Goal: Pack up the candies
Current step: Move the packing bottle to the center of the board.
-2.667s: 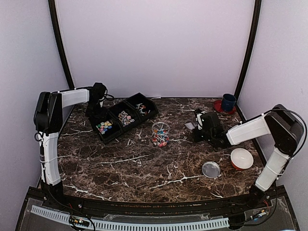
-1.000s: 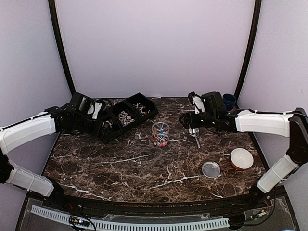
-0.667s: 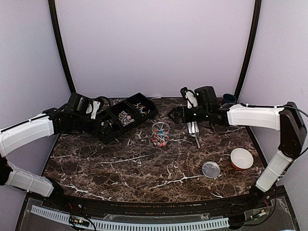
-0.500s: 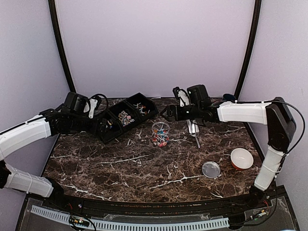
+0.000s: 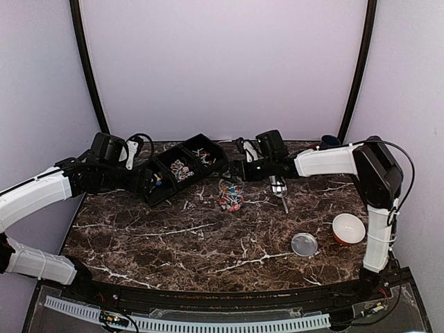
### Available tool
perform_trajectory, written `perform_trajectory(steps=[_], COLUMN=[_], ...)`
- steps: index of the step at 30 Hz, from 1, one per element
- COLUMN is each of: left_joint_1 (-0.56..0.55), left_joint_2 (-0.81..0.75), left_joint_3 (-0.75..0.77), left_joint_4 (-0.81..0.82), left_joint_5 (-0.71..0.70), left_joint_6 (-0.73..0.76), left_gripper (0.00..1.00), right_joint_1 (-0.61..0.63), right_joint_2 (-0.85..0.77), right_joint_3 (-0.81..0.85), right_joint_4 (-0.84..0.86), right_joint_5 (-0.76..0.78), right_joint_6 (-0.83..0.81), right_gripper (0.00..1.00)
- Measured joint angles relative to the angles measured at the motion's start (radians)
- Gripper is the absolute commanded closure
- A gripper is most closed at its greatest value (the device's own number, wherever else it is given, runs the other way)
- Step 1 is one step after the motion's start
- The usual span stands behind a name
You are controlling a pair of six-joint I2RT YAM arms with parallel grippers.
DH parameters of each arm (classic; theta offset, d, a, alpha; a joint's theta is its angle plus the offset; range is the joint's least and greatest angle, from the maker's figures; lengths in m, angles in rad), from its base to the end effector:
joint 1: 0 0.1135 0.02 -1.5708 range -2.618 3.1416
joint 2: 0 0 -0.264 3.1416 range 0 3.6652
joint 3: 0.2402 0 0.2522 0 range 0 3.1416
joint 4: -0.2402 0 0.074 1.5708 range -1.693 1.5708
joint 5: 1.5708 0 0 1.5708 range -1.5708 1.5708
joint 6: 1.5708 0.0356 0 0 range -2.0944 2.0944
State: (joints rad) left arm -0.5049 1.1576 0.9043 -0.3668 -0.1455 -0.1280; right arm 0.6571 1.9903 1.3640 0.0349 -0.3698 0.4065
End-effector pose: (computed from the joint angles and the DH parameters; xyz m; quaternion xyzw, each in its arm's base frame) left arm 0.2257 -0.1189 0.2885 0.1335 0.8773 -0.0806 0.4539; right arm 0.3486 0.2851 0.1999 -0.1942 0.8498 0.3743 0.3162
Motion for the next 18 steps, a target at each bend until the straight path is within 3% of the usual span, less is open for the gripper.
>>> perform_trajectory(steps=[18], left_joint_1=[0.000], left_joint_2=[0.015], left_joint_3=[0.000], left_joint_4=[-0.001], left_joint_5=[0.002], left_joint_6=[0.001], left_gripper=[0.01], right_joint_1=[0.062], right_joint_2=[-0.001], right_joint_3=[-0.019], right_joint_4=[-0.062], right_joint_5=[-0.156], right_joint_6=[-0.103], right_gripper=[0.03])
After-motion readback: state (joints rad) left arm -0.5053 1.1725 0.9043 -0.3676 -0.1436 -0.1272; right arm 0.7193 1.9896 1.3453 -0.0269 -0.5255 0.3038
